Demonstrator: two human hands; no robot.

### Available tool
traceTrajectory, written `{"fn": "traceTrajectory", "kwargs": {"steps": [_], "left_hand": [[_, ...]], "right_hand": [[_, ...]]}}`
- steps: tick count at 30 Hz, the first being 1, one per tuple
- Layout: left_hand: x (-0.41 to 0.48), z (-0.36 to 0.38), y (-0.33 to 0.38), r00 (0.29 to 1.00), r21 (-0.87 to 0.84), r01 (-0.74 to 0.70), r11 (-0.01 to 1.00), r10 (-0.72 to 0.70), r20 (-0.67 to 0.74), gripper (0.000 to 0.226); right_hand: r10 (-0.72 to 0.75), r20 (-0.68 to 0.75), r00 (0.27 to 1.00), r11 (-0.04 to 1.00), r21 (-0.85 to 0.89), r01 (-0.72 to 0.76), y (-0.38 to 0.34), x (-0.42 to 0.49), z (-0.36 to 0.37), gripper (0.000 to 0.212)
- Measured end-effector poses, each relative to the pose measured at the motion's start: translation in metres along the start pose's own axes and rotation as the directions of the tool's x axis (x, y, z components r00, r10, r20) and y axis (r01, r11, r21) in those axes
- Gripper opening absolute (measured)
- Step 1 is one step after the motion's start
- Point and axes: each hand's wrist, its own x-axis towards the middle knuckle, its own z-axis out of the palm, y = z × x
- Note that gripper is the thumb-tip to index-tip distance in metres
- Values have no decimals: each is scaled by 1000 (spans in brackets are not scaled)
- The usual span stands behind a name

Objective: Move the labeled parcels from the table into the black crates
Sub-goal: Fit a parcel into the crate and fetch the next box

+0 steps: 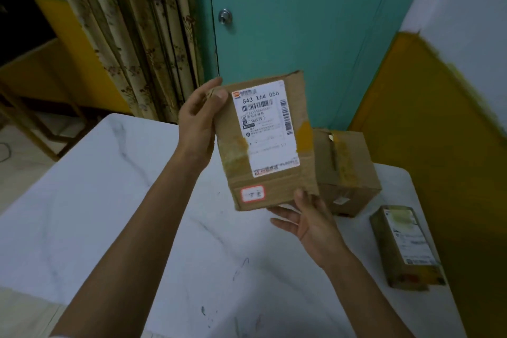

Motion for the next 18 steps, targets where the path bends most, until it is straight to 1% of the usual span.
{"fn": "traceTrajectory", "kwargs": {"steps": [2, 4, 6, 8, 10, 12, 13, 14, 16, 18], "left_hand": [[0, 1, 5, 996, 19, 14, 1000, -15, 83, 39], [-4, 6, 6, 989, 62, 35, 997, -43, 140, 54], [-10, 9, 0, 980, 130, 64, 989, -86, 178, 73], [-19, 9, -11, 959, 211, 115, 971, -164, 231, 84], [-32, 7, -26, 925, 282, 158, 946, -241, 292, 82], [-48, 0, -41, 903, 322, 159, 933, -269, 335, 71], [-55, -5, -47, 898, 314, 164, 935, -274, 345, 67], [-61, -10, -51, 897, 299, 177, 938, -279, 344, 63], [-70, -19, -54, 907, 267, 212, 940, -291, 304, 59], [-74, -25, -57, 926, 217, 238, 947, -289, 244, 64]], "right_hand": [[-21, 31, 999, 998, -55, 22, -1, -2, 0, 99], [-64, 52, 997, 995, -73, 68, 1, -5, 0, 94], [-100, 53, 994, 995, -23, 101, 3, -9, 0, 81], [-131, 22, 991, 990, 49, 130, 4, -12, 2, 72], [-148, -14, 989, 983, 109, 149, 4, -14, 3, 73], [-148, -45, 988, 979, 137, 153, 5, -16, 4, 68], [-142, -54, 988, 979, 138, 148, 4, -17, 4, 65], [-130, -55, 990, 982, 132, 136, 4, -18, 3, 64], [-83, -40, 996, 991, 102, 86, 3, -23, 1, 70], [-57, -34, 998, 998, 31, 58, 3, -27, -3, 72]]}}
